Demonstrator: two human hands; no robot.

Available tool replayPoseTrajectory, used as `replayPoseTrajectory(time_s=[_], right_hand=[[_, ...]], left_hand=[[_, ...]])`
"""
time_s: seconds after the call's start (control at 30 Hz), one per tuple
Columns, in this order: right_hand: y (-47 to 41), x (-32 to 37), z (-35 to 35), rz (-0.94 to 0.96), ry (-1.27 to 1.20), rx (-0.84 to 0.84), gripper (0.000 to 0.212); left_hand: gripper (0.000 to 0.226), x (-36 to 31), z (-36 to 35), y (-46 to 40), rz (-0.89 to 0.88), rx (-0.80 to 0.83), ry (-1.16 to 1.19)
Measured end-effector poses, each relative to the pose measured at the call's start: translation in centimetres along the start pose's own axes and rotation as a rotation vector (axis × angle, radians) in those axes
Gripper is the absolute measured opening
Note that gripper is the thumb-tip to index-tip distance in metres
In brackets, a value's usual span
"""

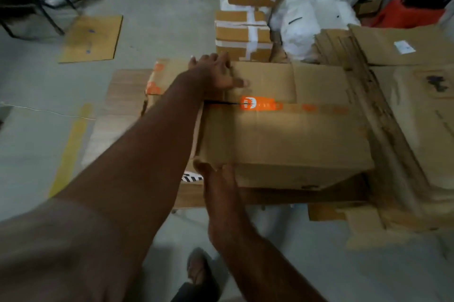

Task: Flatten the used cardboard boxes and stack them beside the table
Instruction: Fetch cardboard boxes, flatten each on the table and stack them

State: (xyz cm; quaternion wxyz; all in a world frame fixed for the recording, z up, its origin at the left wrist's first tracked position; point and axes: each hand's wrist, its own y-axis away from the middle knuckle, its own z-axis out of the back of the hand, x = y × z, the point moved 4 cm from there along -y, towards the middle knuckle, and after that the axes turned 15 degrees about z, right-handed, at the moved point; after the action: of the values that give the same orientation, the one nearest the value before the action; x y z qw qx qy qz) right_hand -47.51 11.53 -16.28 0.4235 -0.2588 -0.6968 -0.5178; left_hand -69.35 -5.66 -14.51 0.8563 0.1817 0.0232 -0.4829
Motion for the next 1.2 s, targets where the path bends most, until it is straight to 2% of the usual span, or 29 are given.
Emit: replayPoseTrajectory(time_s=[0.13, 0.3, 0.47, 0.57, 0.63, 0.7, 0.73, 0.77, 0.8, 0.87, 0.9, 0.97, 1.03, 1.1, 1.2], right_hand=[[-0.8, -1.4, -1.8, -0.017, 0.047, -0.069, 0.058], [-0.8, -1.1, -2.2, -0.002, 0.04, -0.145, 0.046], [-1.3, -0.7, -4.8, -0.033, 0.037, -0.059, 0.068], [-1.6, -0.8, -5.9, -0.016, 0.071, 0.017, 0.063], [-1.9, -1.2, -6.4, 0.012, 0.105, 0.035, 0.072], [-1.8, -1.1, -6.2, 0.052, 0.231, 0.069, 0.087], [-1.8, -0.9, -5.8, 0.092, 0.351, 0.101, 0.085], [-1.9, -0.5, -4.9, 0.153, 0.502, 0.121, 0.074], [-2.0, 0.3, -3.7, 0.261, 0.665, 0.113, 0.06], [-2.6, 3.2, -1.3, 0.594, 0.921, -0.019, 0.043], [-3.5, 4.9, -0.3, 0.772, 0.991, -0.096, 0.041], [-6.9, 7.3, 0.7, 0.993, 1.176, -0.068, 0.051], [-10.9, 8.4, 1.4, 0.936, 1.425, 0.106, 0.073], [-13.5, 8.0, 2.5, 0.865, 1.546, 0.209, 0.086], [-13.8, 6.2, 3.9, 0.9, 1.555, 0.209, 0.09]], left_hand=[[0.105, 1.7, -3.3, -1.1, -0.133, -0.023, -0.083], [0.11, 2.6, -2.9, -1.0, -0.169, -0.062, -0.121], [0.093, 7.5, -1.5, -1.8, -0.064, -0.076, -0.058], [0.09, 10.5, -0.6, -2.5, -0.01, -0.059, -0.047], [0.088, 11.0, -0.4, -2.6, -0.023, -0.045, -0.047], [0.089, 10.9, -0.6, -2.3, -0.043, -0.056, -0.062], [0.09, 10.7, -0.5, -2.0, -0.051, -0.075, -0.068], [0.089, 10.5, -0.4, -1.4, -0.06, -0.105, -0.062], [0.086, 10.4, -0.1, -0.6, -0.066, -0.153, -0.036], [0.076, 10.6, 0.7, 1.9, -0.054, -0.292, 0.064], [0.074, 10.9, 1.0, 3.6, -0.01, -0.358, 0.115], [0.08, 12.3, 0.6, 7.6, 0.177, -0.468, 0.206], [0.095, 14.1, -1.0, 11.1, 0.413, -0.452, 0.285], [0.114, 15.1, -3.1, 13.6, 0.566, -0.332, 0.281], [0.119, 15.4, -5.2, 14.4, 0.594, -0.305, 0.183]])
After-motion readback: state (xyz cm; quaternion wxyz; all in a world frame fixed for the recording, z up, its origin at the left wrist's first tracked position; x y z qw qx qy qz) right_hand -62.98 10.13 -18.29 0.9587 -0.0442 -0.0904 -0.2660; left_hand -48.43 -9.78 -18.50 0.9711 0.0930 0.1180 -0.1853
